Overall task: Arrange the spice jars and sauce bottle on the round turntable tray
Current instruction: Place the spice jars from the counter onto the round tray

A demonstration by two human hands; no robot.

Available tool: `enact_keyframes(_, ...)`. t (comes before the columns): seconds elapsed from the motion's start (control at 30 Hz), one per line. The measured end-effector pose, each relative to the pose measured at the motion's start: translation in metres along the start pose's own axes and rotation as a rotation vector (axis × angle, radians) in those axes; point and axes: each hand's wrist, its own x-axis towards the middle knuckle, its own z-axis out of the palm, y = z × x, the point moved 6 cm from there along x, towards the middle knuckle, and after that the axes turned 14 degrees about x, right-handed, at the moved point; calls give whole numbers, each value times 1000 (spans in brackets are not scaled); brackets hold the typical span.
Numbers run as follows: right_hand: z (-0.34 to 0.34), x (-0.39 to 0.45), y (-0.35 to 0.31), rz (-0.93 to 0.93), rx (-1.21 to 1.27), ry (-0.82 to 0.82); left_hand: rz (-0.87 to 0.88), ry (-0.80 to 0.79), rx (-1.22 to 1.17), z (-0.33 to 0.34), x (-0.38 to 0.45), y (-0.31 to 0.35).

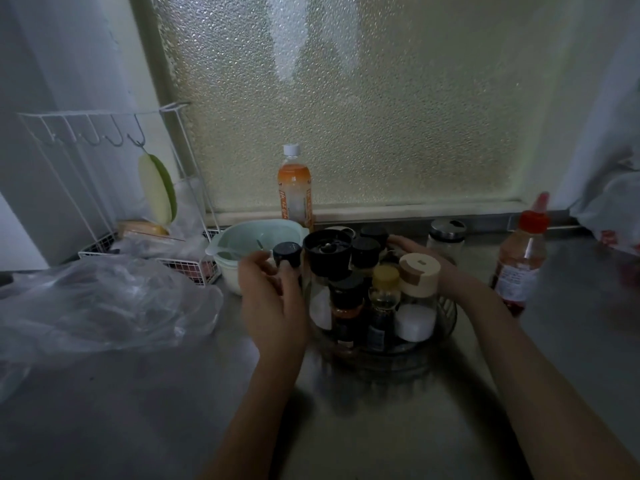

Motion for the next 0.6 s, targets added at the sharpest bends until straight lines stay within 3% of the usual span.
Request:
enact_keyframes(0.07, 3, 6, 4, 27, -4, -21, -124, -33, 149, 3, 6, -13)
enact_keyframes(0.17, 2, 10, 6, 36, 9, -7, -208, -247, 409, 22, 5, -32)
enact_keyframes(0.27, -4, 7, 2, 48, 99, 114, -282, -387, 353, 35, 3, -48)
enact_keyframes(0.37, -13, -8, -12, 1, 167, 335, -291, -419, 319, 40, 7, -58)
enact_keyframes(0.43, -18, -21, -26, -75, 121, 389, -280, -432, 322, 42, 8, -61)
enact_keyframes(0.6, -11, -38, -31, -59, 165, 215, -186, -398, 329, 42, 8, -54)
